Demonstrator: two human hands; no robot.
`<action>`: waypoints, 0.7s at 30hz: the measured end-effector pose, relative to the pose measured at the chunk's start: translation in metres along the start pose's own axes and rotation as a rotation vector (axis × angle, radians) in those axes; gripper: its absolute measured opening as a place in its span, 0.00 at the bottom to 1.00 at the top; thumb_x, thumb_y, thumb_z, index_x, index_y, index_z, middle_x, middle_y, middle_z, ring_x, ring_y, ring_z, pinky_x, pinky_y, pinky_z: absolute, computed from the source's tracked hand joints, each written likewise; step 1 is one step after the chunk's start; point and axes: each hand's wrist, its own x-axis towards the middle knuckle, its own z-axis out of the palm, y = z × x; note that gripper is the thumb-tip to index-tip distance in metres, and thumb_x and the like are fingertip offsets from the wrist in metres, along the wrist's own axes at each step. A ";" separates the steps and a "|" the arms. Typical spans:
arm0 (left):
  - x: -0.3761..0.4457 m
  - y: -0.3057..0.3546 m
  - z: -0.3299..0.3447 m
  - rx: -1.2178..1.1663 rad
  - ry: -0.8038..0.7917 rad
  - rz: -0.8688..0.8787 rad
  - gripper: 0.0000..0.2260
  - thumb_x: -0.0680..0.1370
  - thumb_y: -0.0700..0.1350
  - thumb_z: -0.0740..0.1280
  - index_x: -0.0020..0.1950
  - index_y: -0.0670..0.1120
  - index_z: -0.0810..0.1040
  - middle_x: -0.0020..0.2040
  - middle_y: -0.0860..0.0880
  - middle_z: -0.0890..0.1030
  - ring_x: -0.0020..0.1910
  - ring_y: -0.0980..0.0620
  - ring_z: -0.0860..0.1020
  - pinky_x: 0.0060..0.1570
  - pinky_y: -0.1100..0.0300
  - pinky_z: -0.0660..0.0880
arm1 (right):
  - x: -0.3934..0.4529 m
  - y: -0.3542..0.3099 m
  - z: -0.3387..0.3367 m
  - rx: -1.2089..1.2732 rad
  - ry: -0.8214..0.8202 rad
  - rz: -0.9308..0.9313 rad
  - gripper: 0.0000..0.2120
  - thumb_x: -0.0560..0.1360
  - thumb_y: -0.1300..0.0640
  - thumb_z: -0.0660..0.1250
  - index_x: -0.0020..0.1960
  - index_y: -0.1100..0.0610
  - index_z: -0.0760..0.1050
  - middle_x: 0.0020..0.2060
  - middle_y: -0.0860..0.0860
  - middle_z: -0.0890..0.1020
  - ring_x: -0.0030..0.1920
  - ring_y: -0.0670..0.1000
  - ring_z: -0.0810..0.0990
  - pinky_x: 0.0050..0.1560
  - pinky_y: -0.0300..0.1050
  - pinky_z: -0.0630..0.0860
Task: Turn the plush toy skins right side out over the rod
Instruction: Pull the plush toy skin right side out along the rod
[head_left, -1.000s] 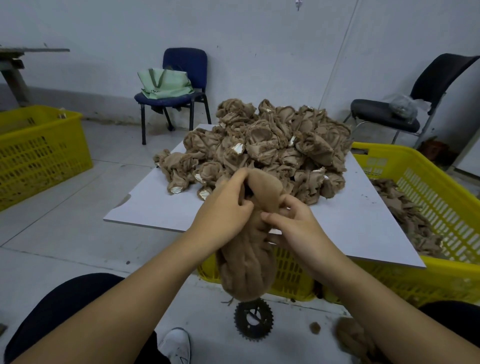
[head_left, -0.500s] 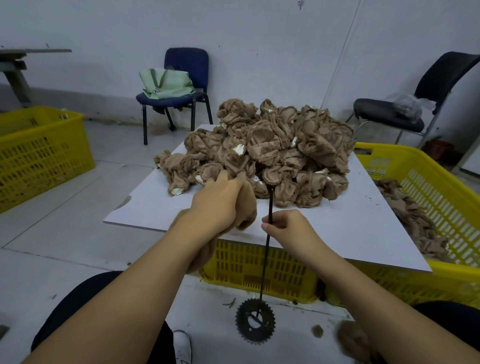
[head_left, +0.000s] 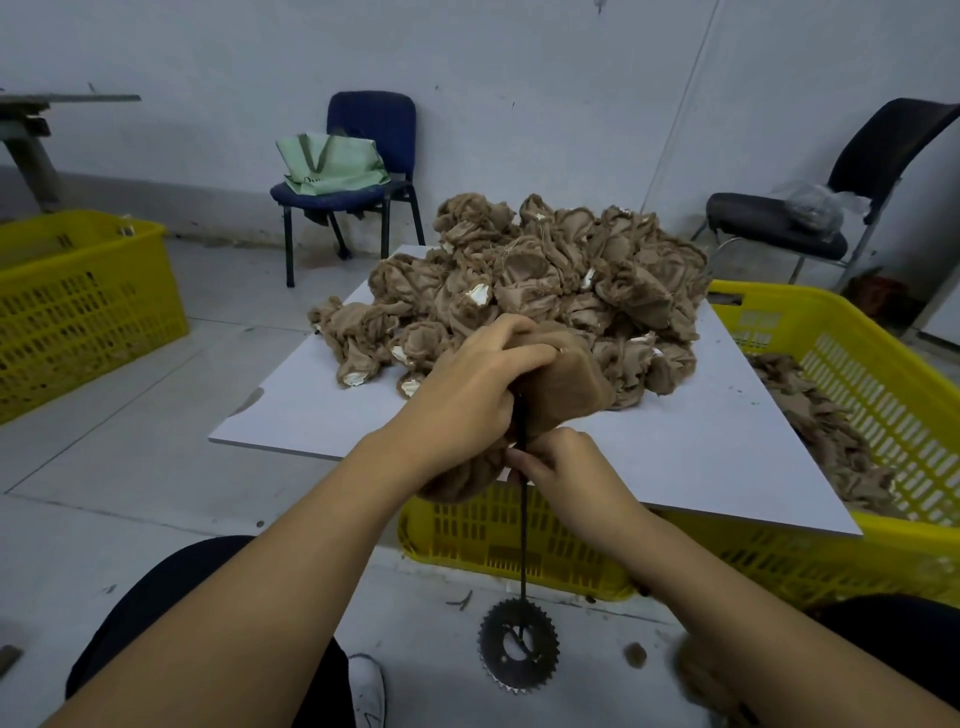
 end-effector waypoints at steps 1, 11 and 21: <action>-0.001 0.002 -0.001 0.006 0.023 0.041 0.24 0.75 0.28 0.60 0.67 0.45 0.78 0.73 0.43 0.68 0.71 0.41 0.67 0.57 0.38 0.73 | -0.001 0.001 -0.002 0.021 -0.002 0.004 0.16 0.81 0.53 0.65 0.39 0.60 0.81 0.30 0.45 0.79 0.33 0.43 0.78 0.36 0.37 0.71; -0.011 0.023 0.025 0.268 0.099 0.401 0.16 0.68 0.30 0.72 0.53 0.43 0.83 0.70 0.37 0.74 0.63 0.37 0.74 0.47 0.47 0.72 | -0.004 -0.011 0.011 0.111 0.095 0.152 0.09 0.81 0.68 0.60 0.59 0.70 0.74 0.45 0.53 0.78 0.60 0.64 0.77 0.46 0.31 0.73; -0.022 0.031 0.044 0.034 0.120 0.384 0.19 0.75 0.31 0.60 0.62 0.42 0.81 0.72 0.42 0.74 0.69 0.41 0.74 0.62 0.45 0.75 | -0.019 -0.034 0.014 0.027 0.123 0.528 0.14 0.81 0.74 0.53 0.61 0.67 0.73 0.53 0.62 0.80 0.65 0.68 0.74 0.57 0.46 0.78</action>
